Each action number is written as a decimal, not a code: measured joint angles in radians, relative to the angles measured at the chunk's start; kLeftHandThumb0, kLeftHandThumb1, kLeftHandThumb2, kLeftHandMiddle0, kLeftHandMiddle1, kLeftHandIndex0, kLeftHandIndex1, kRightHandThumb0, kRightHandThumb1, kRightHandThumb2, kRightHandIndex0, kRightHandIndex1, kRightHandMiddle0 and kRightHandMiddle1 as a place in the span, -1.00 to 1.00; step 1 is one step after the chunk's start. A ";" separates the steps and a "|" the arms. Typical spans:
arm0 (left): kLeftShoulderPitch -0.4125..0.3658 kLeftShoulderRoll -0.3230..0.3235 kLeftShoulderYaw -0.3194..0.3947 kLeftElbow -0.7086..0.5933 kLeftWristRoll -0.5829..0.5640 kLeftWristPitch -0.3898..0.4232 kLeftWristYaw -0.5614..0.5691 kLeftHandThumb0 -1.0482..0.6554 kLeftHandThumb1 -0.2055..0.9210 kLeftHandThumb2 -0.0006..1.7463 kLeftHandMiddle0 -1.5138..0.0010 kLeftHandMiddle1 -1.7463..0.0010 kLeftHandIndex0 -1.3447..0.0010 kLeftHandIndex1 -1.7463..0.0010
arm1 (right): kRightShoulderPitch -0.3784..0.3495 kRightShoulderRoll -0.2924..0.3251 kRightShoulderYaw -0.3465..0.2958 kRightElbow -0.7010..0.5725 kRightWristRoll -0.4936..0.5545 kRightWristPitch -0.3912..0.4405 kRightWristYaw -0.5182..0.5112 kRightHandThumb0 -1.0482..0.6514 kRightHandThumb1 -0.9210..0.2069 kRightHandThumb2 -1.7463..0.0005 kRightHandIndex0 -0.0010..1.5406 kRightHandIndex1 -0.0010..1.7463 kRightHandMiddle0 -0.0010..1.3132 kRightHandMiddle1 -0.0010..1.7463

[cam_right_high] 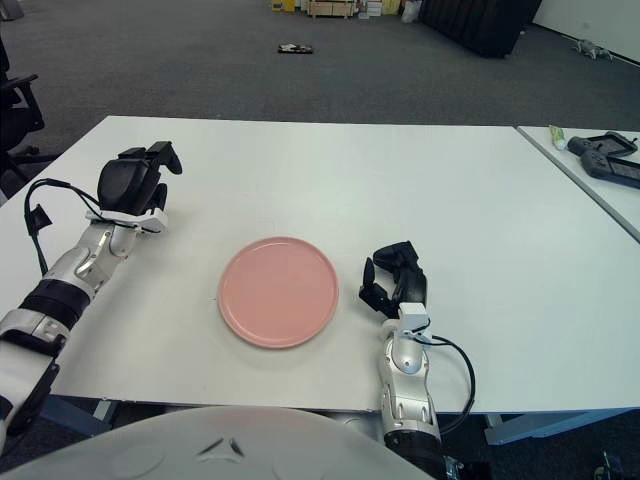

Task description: Put the apple into the plate.

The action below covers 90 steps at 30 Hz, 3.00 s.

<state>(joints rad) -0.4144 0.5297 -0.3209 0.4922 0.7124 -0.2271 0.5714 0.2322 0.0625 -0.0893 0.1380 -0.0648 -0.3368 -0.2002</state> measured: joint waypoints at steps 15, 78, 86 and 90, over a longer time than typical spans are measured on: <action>0.031 0.006 0.018 -0.084 0.018 -0.009 -0.091 0.23 -0.58 0.88 -0.07 -0.98 0.09 -0.99 | -0.005 0.000 0.000 0.010 0.000 -0.011 0.000 -0.24 -0.38 -0.15 -0.23 0.54 -0.37 1.00; -0.226 0.153 -0.275 0.740 0.220 -0.185 -0.108 -1.00 1.00 -0.71 1.00 1.00 1.00 1.00 | -0.010 -0.003 -0.001 0.006 -0.001 0.010 -0.007 -0.24 -0.35 -0.17 -0.23 0.54 -0.36 1.00; -0.240 0.142 -0.290 0.768 0.216 -0.170 -0.163 -1.00 1.00 -0.68 1.00 1.00 1.00 1.00 | -0.009 -0.004 0.000 0.004 -0.004 0.012 -0.008 -0.25 -0.33 -0.19 -0.22 0.55 -0.34 1.00; -0.253 0.136 -0.296 0.773 0.216 -0.154 -0.188 -1.00 1.00 -0.66 1.00 1.00 1.00 1.00 | -0.008 -0.003 -0.001 0.004 -0.004 0.012 -0.009 -0.25 -0.31 -0.21 -0.22 0.55 -0.33 1.00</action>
<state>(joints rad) -0.6670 0.6653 -0.6171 1.2650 0.9281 -0.3809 0.3836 0.2239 0.0591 -0.0900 0.1416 -0.0687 -0.3249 -0.2091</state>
